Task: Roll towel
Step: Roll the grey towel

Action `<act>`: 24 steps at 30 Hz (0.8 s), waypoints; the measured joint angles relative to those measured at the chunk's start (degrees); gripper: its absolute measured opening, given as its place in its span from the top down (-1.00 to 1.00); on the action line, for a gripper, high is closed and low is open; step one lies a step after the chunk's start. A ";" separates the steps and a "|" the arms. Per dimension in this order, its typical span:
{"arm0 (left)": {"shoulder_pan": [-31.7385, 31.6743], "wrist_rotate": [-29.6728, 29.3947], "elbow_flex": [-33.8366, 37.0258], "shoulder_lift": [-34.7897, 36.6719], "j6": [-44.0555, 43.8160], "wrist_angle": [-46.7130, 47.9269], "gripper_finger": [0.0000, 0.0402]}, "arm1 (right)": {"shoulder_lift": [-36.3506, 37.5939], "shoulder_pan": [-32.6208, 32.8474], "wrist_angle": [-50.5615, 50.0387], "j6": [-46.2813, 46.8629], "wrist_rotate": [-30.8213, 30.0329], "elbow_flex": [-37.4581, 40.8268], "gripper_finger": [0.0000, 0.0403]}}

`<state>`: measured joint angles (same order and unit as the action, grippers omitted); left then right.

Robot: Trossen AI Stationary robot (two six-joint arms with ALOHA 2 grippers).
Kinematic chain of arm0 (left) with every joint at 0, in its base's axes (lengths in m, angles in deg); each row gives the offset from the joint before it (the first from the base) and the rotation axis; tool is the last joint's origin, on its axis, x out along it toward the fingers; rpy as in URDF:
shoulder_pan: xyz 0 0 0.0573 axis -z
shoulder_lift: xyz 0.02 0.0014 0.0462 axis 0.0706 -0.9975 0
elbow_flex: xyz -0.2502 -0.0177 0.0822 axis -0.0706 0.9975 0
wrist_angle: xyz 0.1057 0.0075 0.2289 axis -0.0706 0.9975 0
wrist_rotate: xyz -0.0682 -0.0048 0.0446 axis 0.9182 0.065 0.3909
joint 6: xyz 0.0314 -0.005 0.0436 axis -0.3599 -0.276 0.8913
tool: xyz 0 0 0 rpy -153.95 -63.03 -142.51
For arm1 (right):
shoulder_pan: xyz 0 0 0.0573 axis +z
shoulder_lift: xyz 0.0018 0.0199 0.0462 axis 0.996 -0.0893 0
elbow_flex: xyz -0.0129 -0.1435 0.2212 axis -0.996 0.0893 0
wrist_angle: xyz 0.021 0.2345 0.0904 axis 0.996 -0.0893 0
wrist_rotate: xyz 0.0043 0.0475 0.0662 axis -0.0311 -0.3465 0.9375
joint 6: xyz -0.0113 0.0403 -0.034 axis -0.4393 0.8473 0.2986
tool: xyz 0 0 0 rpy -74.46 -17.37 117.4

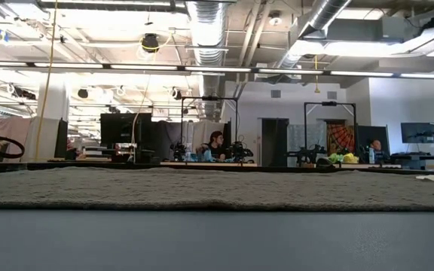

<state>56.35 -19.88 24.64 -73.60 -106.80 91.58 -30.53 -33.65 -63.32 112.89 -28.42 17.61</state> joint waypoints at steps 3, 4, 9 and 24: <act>0.01 -0.07 0.03 -0.02 0.04 0.08 0.37 | -0.70 -1.13 1.84 0.33 0.95 2.44 -0.07; -0.01 -0.07 0.03 -0.02 0.04 0.12 0.39 | -0.81 -1.38 3.10 0.33 1.55 3.30 -0.06; -0.03 -0.37 0.05 -0.04 -1.21 0.65 0.62 | -2.46 -1.46 6.85 2.01 2.40 5.64 0.26; -0.27 -2.34 0.27 16.77 -5.91 4.30 1.00 | 12.27 -5.20 -1.37 0.95 14.81 -0.39 0.94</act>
<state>56.08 -22.22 24.91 -56.83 -112.71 95.88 -18.26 -38.85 -64.69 113.85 -13.60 17.21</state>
